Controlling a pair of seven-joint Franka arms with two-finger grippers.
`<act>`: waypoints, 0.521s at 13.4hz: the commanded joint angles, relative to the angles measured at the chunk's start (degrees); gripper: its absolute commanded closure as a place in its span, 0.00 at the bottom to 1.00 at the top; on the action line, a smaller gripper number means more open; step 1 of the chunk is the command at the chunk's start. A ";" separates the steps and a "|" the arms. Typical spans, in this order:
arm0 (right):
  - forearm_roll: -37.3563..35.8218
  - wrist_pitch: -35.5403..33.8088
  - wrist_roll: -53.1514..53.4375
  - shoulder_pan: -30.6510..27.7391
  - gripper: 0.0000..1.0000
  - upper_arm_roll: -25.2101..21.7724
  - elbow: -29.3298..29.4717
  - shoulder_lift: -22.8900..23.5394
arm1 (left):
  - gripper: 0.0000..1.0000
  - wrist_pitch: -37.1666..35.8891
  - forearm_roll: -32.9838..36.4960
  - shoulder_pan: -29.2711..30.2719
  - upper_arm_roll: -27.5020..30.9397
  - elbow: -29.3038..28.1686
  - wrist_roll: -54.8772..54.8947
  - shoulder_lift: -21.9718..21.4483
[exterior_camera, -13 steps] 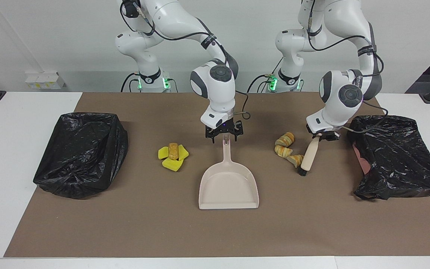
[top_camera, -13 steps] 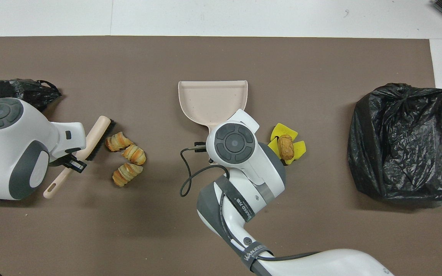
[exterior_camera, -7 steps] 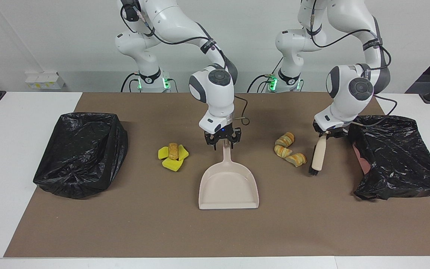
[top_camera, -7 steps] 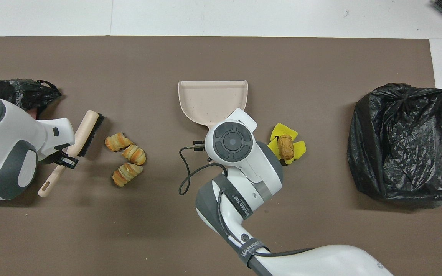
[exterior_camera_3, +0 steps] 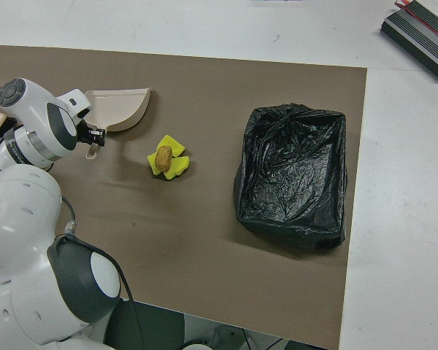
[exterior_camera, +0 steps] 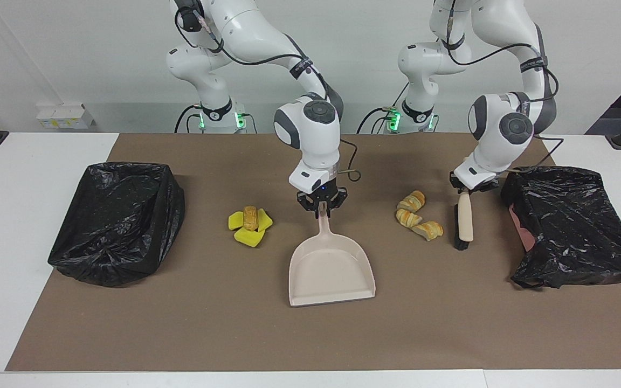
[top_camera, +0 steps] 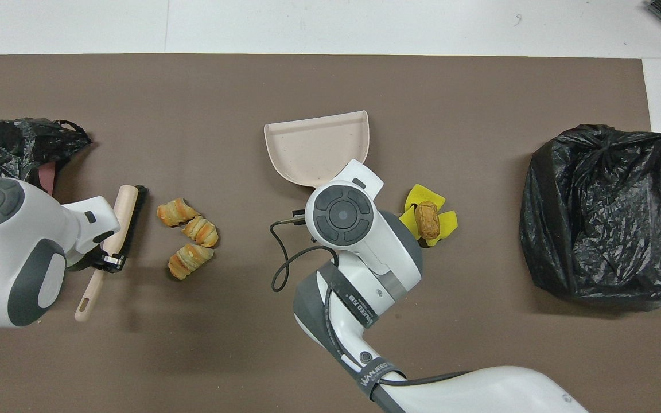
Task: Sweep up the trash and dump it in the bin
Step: 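Sweep the bread pieces into the dustpan with the left gripper's brush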
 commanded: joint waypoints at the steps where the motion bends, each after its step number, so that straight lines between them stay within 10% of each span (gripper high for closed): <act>1: 0.01 -0.54 -17.98 -0.91 1.00 0.71 0.91 -1.10 | 1.00 1.97 0.75 -3.52 0.15 -4.13 -8.56 -3.50; 7: 1.15 -9.69 -52.80 -3.02 1.00 0.79 -3.55 -9.36 | 1.00 3.73 -0.74 -8.44 -0.11 -4.04 -18.34 -2.00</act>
